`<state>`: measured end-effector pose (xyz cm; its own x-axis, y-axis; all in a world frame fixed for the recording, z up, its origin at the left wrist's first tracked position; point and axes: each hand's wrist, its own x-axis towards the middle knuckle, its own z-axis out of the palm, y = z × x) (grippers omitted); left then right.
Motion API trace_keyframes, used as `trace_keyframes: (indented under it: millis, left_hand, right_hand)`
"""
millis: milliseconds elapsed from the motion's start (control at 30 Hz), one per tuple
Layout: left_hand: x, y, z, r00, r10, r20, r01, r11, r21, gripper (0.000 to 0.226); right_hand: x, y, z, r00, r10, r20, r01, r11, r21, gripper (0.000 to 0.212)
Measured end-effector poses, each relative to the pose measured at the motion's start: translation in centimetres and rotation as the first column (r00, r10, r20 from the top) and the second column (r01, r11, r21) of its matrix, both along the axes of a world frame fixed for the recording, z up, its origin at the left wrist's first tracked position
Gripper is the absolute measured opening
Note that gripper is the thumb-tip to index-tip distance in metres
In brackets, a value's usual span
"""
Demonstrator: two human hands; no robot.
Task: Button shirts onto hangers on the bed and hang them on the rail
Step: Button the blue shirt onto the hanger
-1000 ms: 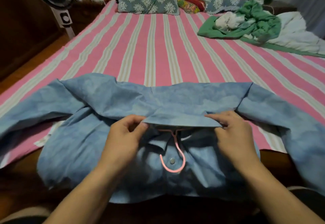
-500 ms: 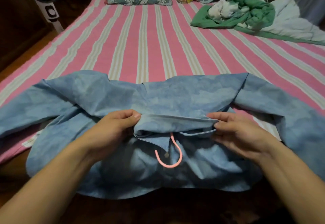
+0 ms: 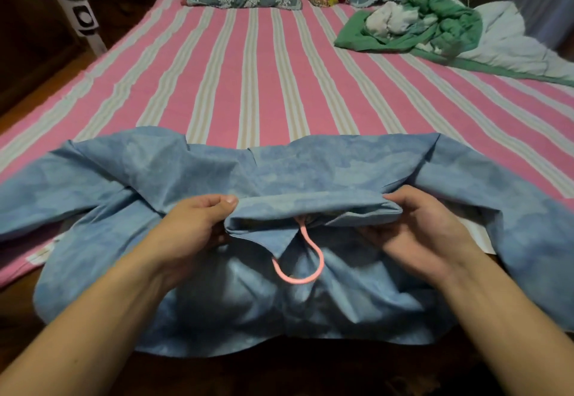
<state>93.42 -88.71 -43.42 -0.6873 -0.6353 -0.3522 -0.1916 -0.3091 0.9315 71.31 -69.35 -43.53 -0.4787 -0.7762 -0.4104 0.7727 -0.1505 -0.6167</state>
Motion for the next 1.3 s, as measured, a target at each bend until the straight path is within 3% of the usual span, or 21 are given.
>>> trace_keyframes:
  millis: [67, 133, 233, 400, 467, 533, 667, 800, 867, 1000, 1067, 1200, 1300]
  left_hand:
    - [0.1, -0.4, 0.0, 1.000, -0.011, -0.012, 0.011, 1.000, -0.024, 0.027]
    - [0.3, -0.2, -0.1, 1.000, -0.009, -0.014, 0.009, 1.000, -0.016, 0.029]
    - [0.5, 0.0, -0.8, 0.999, 0.036, -0.030, -0.034, 0.998, 0.060, 0.020]
    - [0.5, 0.6, -0.6, 0.994, 0.101, -0.051, -0.094, 0.987, 0.133, 0.012]
    - [0.5, 0.9, -0.5, 0.992, 0.115, -0.055, -0.108, 0.988, 0.112, 0.013]
    - [0.6, 1.0, -0.4, 0.993, 0.101, -0.060, -0.096, 0.992, 0.088, 0.013]
    - [1.1, 1.1, -0.1, 0.997, 0.039, -0.066, -0.033, 0.995, 0.090, 0.013]
    - [1.4, 1.1, -0.4, 0.994, 0.051, 0.092, -0.051, 0.999, -0.012, 0.009]
    - [1.4, 1.2, -0.5, 0.994, 0.065, 0.089, -0.060, 0.997, -0.049, 0.012]
    - [1.2, 0.5, -0.3, 0.983, 0.185, -0.013, -0.186, 0.979, -0.087, 0.015]
    - [1.0, -0.1, -0.4, 0.972, 0.227, -0.053, -0.229, 0.973, -0.033, 0.012]
    - [1.1, 0.3, -1.1, 0.982, 0.170, -0.086, -0.155, 0.975, 0.163, 0.017]
    - [1.2, 1.7, -1.2, 0.986, 0.145, -0.086, -0.125, 0.970, 0.209, 0.034]
  right_hand:
    - [-0.1, -0.1, 0.0, 1.000, 0.024, -0.003, -0.024, 0.999, -0.029, 0.046]
    - [0.2, 0.0, 0.1, 0.985, 0.068, -0.157, -0.061, 0.997, 0.051, 0.032]
    - [1.0, 0.6, 0.1, 0.857, 0.227, -0.462, -0.035, 0.921, 0.388, 0.019]
    - [1.5, 1.4, 0.6, 0.658, 0.461, -0.595, 0.056, 0.759, 0.649, 0.010]
    - [1.5, 1.6, 0.7, 0.590, 0.534, -0.606, 0.064, 0.718, 0.694, 0.015]
    - [1.4, 1.7, 0.8, 0.612, 0.447, -0.653, 0.093, 0.779, 0.620, 0.014]
    - [1.0, 1.4, 0.6, 0.736, 0.111, -0.668, 0.123, 0.948, 0.292, 0.017]
    - [1.2, 0.9, -0.1, 0.842, 0.005, -0.539, 0.063, 0.992, 0.108, 0.032]
    - [1.2, 0.6, -0.3, 0.873, -0.019, -0.487, 0.052, 0.997, 0.053, 0.040]
    - [0.8, -0.2, 0.4, 0.955, -0.041, -0.294, 0.035, 0.999, -0.026, 0.038]
    - [0.4, -0.6, 0.7, 0.975, -0.051, -0.216, 0.045, 0.998, -0.036, 0.037]
    - [0.6, -0.8, 0.7, 0.971, 0.013, -0.240, -0.005, 0.999, 0.035, 0.026]
    - [1.2, -0.5, 0.2, 0.935, 0.002, -0.355, 0.033, 0.995, 0.092, 0.019]
